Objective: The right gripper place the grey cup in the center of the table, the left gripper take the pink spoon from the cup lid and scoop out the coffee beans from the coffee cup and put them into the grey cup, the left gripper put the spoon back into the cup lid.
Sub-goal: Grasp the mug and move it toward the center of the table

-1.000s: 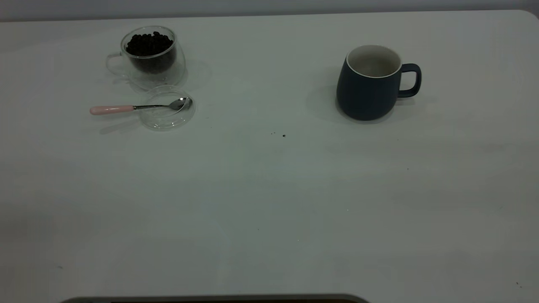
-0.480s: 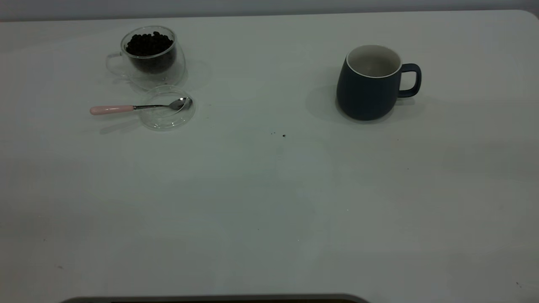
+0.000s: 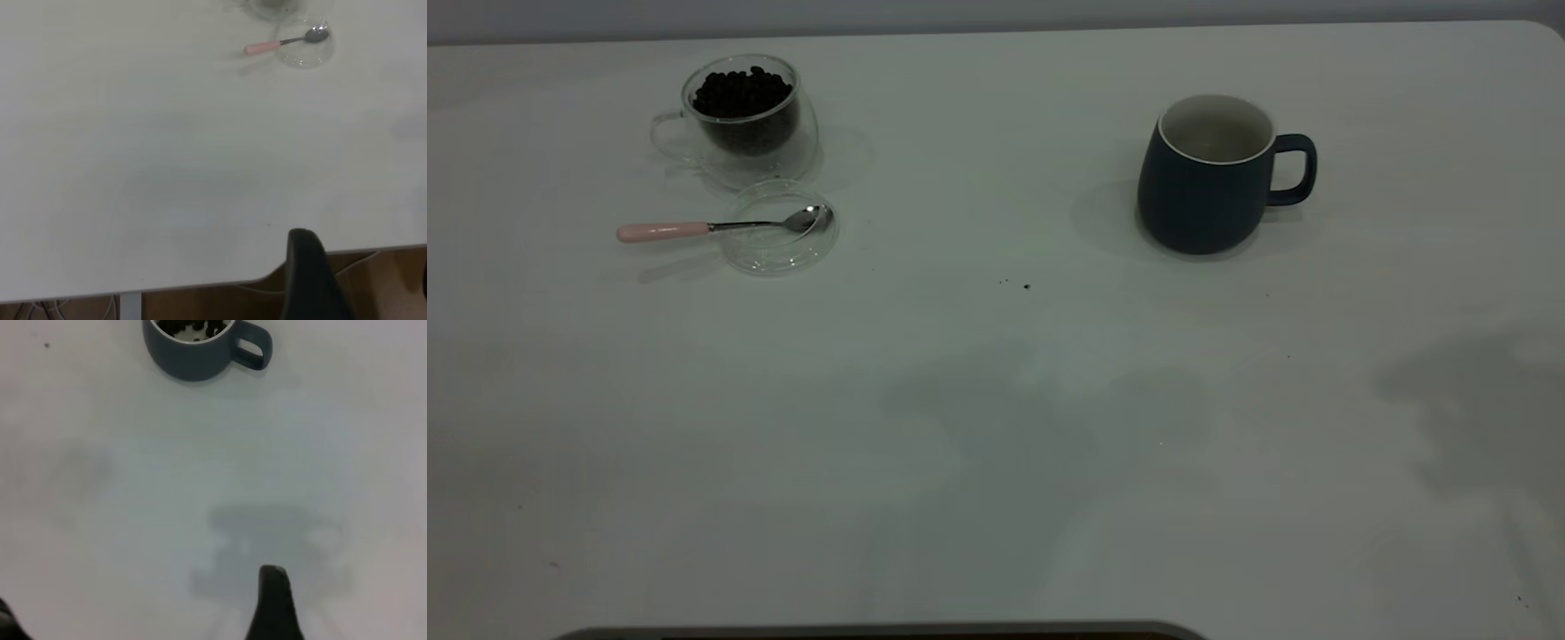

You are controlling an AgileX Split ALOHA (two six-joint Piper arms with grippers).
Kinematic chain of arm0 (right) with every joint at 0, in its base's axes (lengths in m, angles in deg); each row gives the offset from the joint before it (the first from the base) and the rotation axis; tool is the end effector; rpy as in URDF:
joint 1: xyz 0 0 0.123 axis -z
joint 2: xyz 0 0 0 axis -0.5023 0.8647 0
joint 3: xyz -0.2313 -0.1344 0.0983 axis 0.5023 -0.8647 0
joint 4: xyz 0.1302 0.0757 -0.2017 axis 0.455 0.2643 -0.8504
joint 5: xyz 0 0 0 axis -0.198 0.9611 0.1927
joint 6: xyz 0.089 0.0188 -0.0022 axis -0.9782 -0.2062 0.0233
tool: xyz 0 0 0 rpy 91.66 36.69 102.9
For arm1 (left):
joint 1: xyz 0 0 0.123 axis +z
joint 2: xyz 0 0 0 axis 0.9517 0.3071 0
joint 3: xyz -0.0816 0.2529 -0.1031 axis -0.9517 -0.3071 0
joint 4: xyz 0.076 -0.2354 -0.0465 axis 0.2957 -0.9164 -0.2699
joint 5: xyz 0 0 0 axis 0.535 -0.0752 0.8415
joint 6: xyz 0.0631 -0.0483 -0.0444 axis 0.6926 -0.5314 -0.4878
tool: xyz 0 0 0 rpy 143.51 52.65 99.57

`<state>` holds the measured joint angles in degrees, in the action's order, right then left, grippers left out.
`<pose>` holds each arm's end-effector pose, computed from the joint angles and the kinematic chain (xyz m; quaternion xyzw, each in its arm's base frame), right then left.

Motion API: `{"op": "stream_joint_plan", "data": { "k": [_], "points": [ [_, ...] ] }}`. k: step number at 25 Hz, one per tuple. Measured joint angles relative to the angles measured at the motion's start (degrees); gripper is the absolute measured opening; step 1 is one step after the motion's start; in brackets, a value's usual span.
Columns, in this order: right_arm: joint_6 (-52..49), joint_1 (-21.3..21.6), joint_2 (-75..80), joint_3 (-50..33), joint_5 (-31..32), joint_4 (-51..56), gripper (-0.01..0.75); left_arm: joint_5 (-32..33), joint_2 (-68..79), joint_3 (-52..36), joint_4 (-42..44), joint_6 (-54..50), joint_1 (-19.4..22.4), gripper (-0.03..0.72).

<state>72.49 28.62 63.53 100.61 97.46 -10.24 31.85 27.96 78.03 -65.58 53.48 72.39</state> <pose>0.2561 0.0180 0.2584 -0.2079 0.9401 0.0125 0.2697 -0.0116 -0.0068 0.2683 0.0270 0.8735 -0.0253 0.4854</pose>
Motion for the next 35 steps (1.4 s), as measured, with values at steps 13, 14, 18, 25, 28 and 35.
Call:
{"op": "stream_joint_plan", "data": {
  "k": [13, 14, 18, 25, 28, 35],
  "points": [
    [23.51, 3.28, 32.26, 13.78, -10.17, 1.02, 0.591, 0.00, 0.00, 0.00, 0.00, 0.00, 0.00, 0.461],
    [26.23, 3.35, 34.48, 15.16, -11.01, 1.48, 0.591, 0.00, 0.00, 0.00, 0.00, 0.00, 0.00, 0.461],
    [41.39, 3.35, 42.71, 21.43, -14.27, 8.53, 0.591, 0.00, 0.00, 0.00, 0.00, -0.12, 0.00, 0.461],
    [74.25, 3.26, 53.47, 29.17, -13.98, 20.48, 0.591, 0.00, 0.00, 0.00, 0.00, -0.12, 0.00, 0.461],
    [84.36, 2.83, 56.10, 30.69, -12.42, 26.20, 0.591, 0.00, 0.00, 0.00, 0.00, -0.12, 0.00, 0.461],
    [90.83, 1.08, 60.51, 33.31, -11.78, 35.46, 0.591, 0.00, 0.00, 0.00, 0.00, -0.12, 0.00, 0.461]
  ]
}}
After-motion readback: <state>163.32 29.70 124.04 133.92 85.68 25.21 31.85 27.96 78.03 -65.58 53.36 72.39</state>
